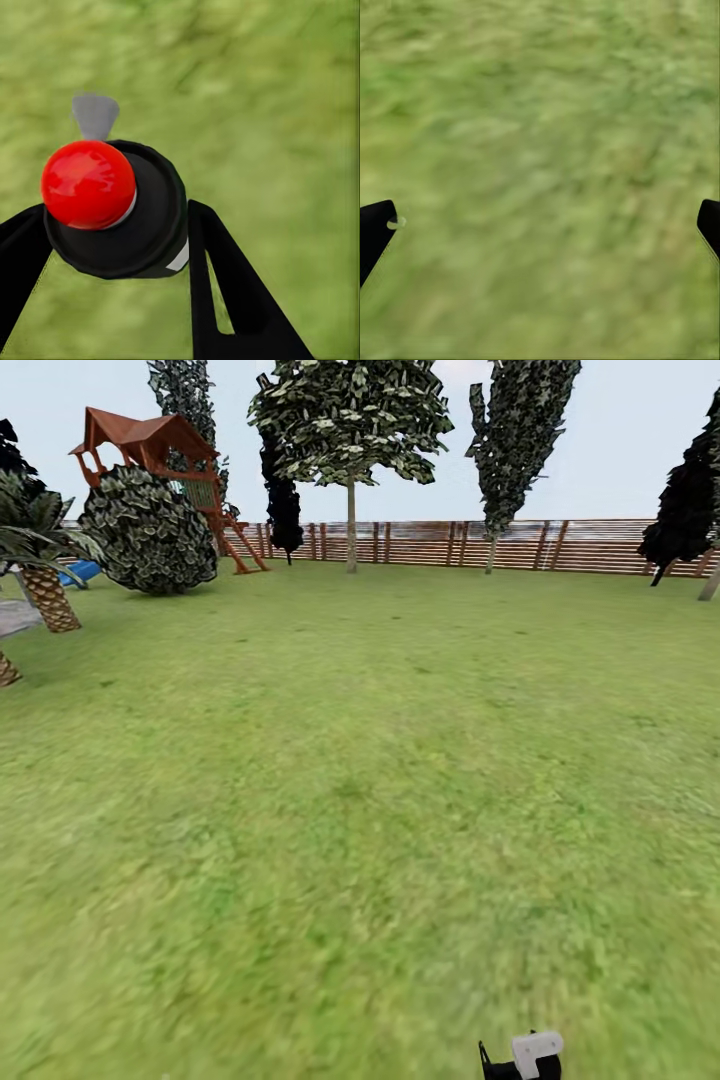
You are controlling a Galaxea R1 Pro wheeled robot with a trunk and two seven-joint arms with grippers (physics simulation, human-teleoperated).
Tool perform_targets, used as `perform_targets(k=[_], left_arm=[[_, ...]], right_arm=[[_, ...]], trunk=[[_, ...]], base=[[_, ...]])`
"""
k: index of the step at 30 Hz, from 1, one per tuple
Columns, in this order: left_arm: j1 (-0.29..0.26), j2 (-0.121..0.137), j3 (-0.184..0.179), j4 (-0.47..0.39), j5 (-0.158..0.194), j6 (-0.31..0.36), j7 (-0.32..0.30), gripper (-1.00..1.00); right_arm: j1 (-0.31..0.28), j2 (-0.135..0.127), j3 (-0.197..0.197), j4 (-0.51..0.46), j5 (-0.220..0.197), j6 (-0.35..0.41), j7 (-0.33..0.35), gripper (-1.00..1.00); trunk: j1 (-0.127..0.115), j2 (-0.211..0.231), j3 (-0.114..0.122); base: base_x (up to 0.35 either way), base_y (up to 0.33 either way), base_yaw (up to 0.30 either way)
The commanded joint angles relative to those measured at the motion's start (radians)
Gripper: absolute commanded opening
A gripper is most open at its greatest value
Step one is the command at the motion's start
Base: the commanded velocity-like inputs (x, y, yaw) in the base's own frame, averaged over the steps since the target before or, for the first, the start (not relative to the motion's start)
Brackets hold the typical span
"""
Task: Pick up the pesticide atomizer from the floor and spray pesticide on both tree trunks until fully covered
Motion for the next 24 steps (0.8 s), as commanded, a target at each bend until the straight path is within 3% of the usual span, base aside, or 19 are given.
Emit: perform_targets(k=[1,24], left_arm=[[0.0,0.001,0.0,0.0,0.0,0.0,0.0,-1.0],[0.0,0.002,0.0,0.0,0.0,0.0,0.001,-1.0]], right_arm=[[0.0,0.0,0.0,0.0,0.0,0.0,0.0,1.0],[0.0,0.0,0.0,0.0,0.0,0.0,0.0,1.0]], trunk=[[0.0,0.0,0.0],[0.0,0.0,0.0]], base=[[0.339,0.0,0.0],[0.339,0.0,0.0]])
